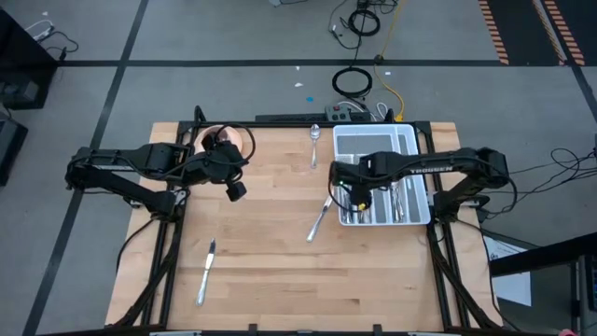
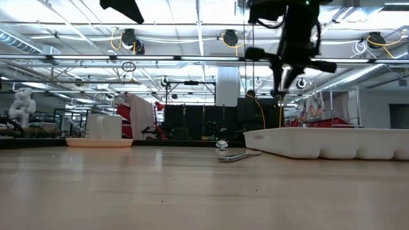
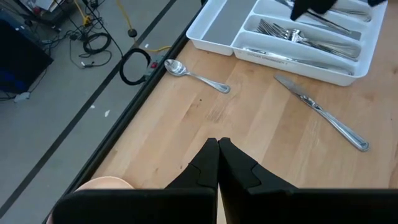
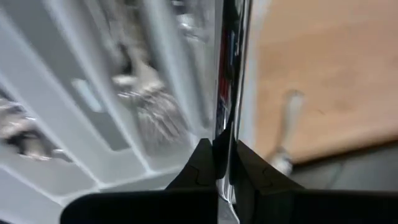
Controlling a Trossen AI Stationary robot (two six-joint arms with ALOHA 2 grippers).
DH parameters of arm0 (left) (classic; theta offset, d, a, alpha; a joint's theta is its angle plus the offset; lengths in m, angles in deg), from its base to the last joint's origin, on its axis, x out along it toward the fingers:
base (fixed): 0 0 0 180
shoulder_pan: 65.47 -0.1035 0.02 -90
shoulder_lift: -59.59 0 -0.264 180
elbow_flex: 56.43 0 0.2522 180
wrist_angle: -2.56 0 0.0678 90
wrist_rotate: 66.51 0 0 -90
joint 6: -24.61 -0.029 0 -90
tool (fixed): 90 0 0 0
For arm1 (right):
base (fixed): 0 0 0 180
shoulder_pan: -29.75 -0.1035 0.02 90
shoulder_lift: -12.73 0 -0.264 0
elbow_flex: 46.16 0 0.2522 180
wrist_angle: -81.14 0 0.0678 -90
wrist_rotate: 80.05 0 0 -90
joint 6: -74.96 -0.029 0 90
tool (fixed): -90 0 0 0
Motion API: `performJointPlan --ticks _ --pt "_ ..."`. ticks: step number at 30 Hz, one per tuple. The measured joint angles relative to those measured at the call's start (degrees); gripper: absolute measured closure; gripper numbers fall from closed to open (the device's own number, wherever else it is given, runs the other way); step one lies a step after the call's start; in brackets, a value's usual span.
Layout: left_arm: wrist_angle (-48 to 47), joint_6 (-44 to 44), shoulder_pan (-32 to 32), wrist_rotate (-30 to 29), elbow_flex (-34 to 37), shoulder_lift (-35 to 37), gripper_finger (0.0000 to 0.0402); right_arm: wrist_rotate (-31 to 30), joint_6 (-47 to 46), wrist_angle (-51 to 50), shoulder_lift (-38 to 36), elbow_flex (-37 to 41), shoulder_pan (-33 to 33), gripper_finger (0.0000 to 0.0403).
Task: Sort silverware
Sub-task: Put the silver table knife into the silverware rack
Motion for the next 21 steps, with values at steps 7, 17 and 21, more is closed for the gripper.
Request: performJointPlan --ticks 7,17,21 --pt "0.0 1.43 0.0 -0.01 0.0 0.0 0.0397 0.49 0.68 2.57 0.02 6.24 -1.16 0.0403" --pt "0.02 1.49 -0.01 -1.15 0.0 0.0 0.0397 7.05 4.78 8.84 0.94 10.0 -2.78 0.0402" --pt "0.1 1.51 0.0 -1.28 0.0 0.0 0.0397 6.4 5.6 10.4 2.97 10.06 -2.78 0.0402"
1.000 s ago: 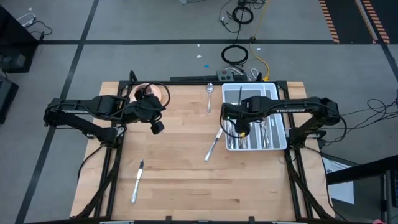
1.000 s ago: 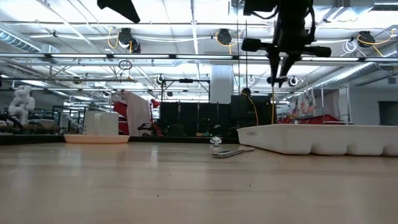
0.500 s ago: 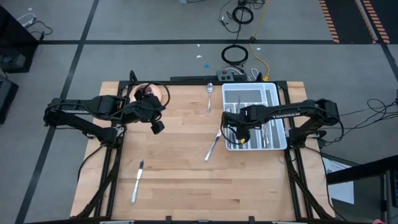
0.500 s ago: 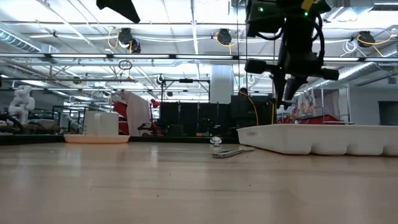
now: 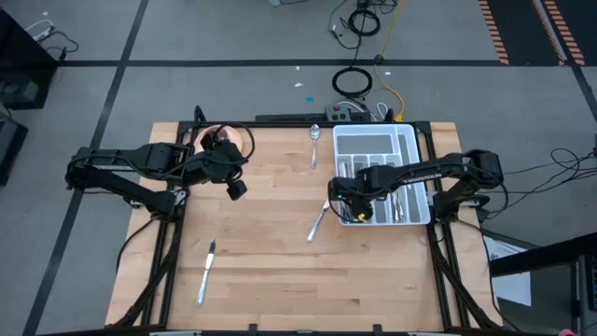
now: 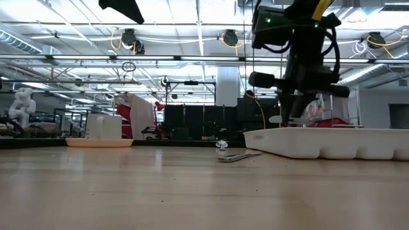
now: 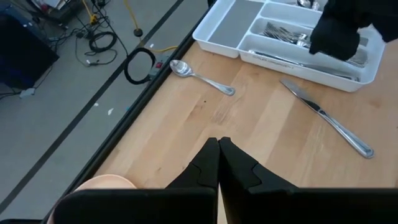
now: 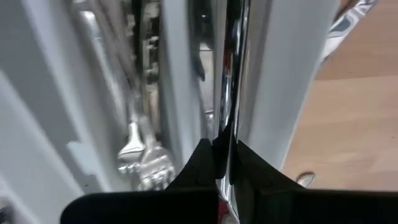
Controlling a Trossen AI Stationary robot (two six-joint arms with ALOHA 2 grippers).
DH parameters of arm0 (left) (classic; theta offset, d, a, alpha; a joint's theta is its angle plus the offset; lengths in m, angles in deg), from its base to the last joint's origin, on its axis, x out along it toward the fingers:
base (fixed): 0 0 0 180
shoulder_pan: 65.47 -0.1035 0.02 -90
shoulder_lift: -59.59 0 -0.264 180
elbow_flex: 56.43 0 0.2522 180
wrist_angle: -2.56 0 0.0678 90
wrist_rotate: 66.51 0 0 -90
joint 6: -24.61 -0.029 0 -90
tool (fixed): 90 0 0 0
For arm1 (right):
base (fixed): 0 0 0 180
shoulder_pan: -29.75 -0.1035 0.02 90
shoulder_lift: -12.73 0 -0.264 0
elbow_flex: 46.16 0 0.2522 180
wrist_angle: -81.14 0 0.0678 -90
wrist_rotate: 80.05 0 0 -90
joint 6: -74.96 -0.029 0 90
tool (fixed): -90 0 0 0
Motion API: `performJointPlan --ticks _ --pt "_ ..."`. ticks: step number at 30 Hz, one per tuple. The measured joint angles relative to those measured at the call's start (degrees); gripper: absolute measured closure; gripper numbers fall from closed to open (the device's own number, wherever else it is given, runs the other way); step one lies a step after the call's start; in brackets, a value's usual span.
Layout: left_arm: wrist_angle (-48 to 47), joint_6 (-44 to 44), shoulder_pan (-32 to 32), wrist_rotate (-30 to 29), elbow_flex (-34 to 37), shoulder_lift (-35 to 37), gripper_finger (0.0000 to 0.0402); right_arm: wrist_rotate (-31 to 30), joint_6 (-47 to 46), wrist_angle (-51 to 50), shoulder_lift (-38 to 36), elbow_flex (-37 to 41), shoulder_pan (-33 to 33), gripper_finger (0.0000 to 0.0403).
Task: Sort silverware
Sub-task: Put the silver table knife into the silverware rack
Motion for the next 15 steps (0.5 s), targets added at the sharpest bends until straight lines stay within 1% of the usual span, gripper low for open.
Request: performJointPlan --ticks 6,15 --pt "0.03 1.41 -0.01 0.02 0.0 0.0 0.0397 0.17 1.04 3.94 3.38 0.0 0.02 0.0402" --pt "0.01 1.49 0.0 0.02 0.0 0.0 0.0397 0.2 0.28 2.39 6.33 0.0 0.59 0.0402"
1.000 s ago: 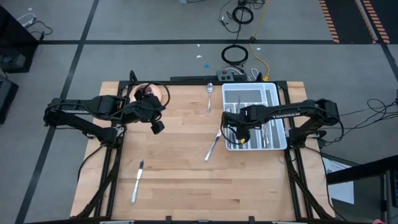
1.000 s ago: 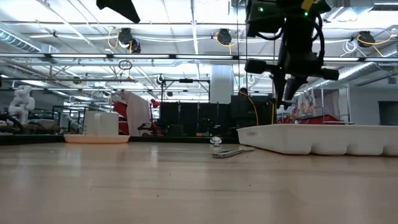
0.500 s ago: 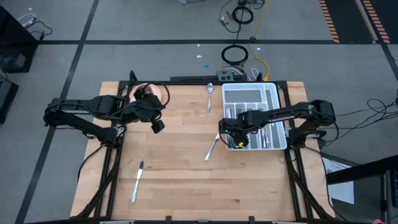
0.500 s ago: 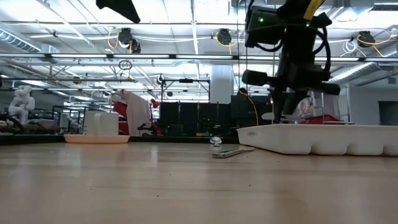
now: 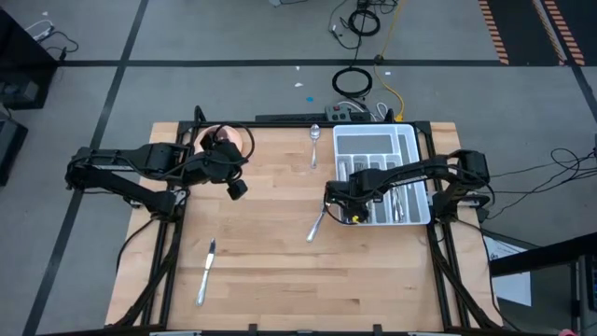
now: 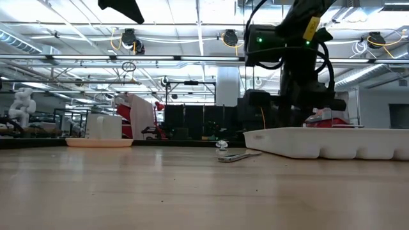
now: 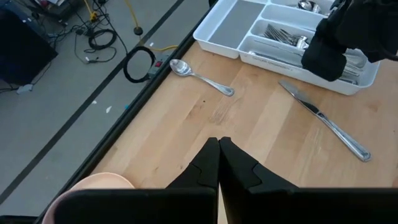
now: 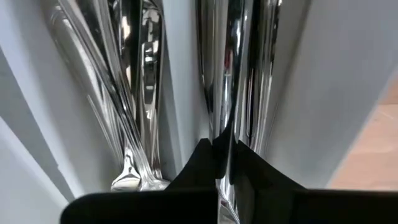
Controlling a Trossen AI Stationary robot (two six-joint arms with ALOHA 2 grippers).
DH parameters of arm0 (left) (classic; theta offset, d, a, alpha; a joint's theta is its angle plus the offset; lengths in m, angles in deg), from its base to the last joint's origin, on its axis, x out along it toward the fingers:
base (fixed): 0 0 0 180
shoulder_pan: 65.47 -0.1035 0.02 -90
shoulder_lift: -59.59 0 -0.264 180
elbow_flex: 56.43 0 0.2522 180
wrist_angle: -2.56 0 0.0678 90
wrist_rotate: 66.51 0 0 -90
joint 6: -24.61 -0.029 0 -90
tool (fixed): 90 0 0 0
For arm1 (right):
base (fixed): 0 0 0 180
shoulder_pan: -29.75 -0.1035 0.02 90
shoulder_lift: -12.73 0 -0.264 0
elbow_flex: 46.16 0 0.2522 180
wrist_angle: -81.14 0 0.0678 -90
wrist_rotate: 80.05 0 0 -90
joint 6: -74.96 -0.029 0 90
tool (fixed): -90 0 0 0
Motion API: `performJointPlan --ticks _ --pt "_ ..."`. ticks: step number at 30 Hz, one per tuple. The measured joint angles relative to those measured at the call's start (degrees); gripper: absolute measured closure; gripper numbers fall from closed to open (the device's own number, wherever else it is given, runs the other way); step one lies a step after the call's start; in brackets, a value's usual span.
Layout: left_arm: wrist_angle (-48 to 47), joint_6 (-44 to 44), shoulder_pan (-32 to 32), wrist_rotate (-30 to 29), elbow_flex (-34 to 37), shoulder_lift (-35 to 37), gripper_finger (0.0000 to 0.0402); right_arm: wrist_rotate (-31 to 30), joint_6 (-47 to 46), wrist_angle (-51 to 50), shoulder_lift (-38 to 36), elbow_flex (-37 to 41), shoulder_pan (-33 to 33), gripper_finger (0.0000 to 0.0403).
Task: Sort silverware
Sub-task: Put the silver table knife into the silverware rack, then put the silver spoon into the silverware rack
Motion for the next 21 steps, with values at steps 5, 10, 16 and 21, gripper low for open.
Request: performJointPlan --ticks 5,10,16,21 --pt "0.04 -0.02 0.01 -0.1 0.0 0.0 0.0397 0.21 -0.99 -0.58 0.67 -0.09 0.76 0.0403" --pt "0.04 0.0 0.01 -0.17 0.0 0.0 0.0397 0.06 -6.8 -0.3 0.9 -0.11 0.84 0.0381" --pt "0.07 -0.01 0.01 -0.19 0.0 0.0 0.0397 0.09 -8.44 -0.23 0.9 -0.09 0.85 0.0332" --pt "0.07 0.0 -0.01 -0.18 0.0 0.0 0.0397 0.04 -8.47 -0.1 0.9 -0.11 0.85 0.0313"
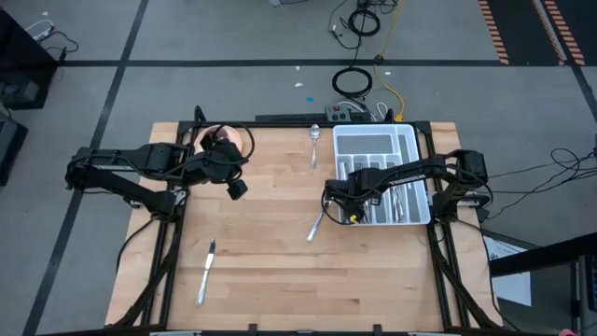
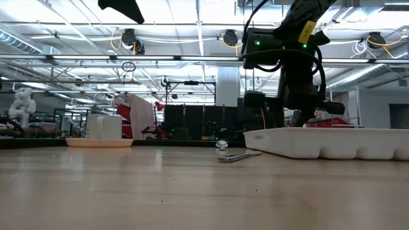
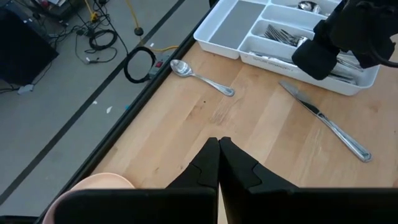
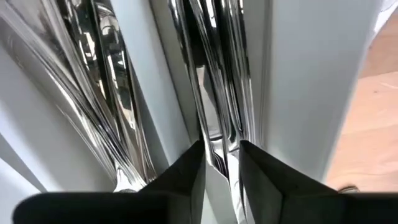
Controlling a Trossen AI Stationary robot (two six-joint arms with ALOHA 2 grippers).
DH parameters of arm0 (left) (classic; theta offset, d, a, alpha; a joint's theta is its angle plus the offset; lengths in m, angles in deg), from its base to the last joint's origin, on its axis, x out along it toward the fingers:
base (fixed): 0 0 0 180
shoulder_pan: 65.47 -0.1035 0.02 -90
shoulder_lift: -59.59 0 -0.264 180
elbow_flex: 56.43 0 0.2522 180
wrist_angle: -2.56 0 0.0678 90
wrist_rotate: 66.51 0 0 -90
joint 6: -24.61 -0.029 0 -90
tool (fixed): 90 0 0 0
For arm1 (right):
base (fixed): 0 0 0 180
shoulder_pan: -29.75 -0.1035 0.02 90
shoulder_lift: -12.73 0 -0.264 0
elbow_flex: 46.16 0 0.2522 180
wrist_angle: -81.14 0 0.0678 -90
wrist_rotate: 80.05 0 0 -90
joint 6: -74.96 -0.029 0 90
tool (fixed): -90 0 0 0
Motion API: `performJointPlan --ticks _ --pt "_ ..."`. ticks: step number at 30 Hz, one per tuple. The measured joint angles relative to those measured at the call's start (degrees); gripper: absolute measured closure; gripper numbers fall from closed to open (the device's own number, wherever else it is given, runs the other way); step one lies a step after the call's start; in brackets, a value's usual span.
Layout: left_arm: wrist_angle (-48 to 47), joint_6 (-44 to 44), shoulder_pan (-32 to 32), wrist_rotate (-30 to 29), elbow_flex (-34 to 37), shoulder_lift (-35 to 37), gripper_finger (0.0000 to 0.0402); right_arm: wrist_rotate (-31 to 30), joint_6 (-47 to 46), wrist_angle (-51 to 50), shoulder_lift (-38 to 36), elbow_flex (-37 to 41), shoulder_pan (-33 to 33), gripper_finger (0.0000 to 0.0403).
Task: Sort silverware
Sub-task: Put the silver spoon into the silverware rack
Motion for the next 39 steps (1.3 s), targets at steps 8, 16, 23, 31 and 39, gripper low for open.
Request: performJointPlan --ticks 8,16,23,31,39 --pt "0.02 1.23 0.02 -0.04 0.0 0.0 0.0397 -3.28 -10.36 -3.36 -1.72 -4.29 0.32 0.0313" --pt "1.37 12.76 -0.28 -7.59 0.0 -0.08 0.0397 -3.15 -44.47 -3.88 -4.55 -16.65 2.39 0.0314" --pt "1.39 22.18 -5.94 -8.24 0.0 -1.78 0.0397 3.6 -100.99 6.83 -4.58 -22.83 12.43 0.0301" --pt "-0.48 22.02 -12.64 -3.41 0.04 -2.75 0.0397 9.37 -120.1 17.26 1.7 -22.82 21.39 0.0278" --pt "-2.48 21.98 -15.02 -1.41 0.04 -2.62 0.0397 11.79 -125.68 20.27 10.43 -22.77 22.45 0.0277"
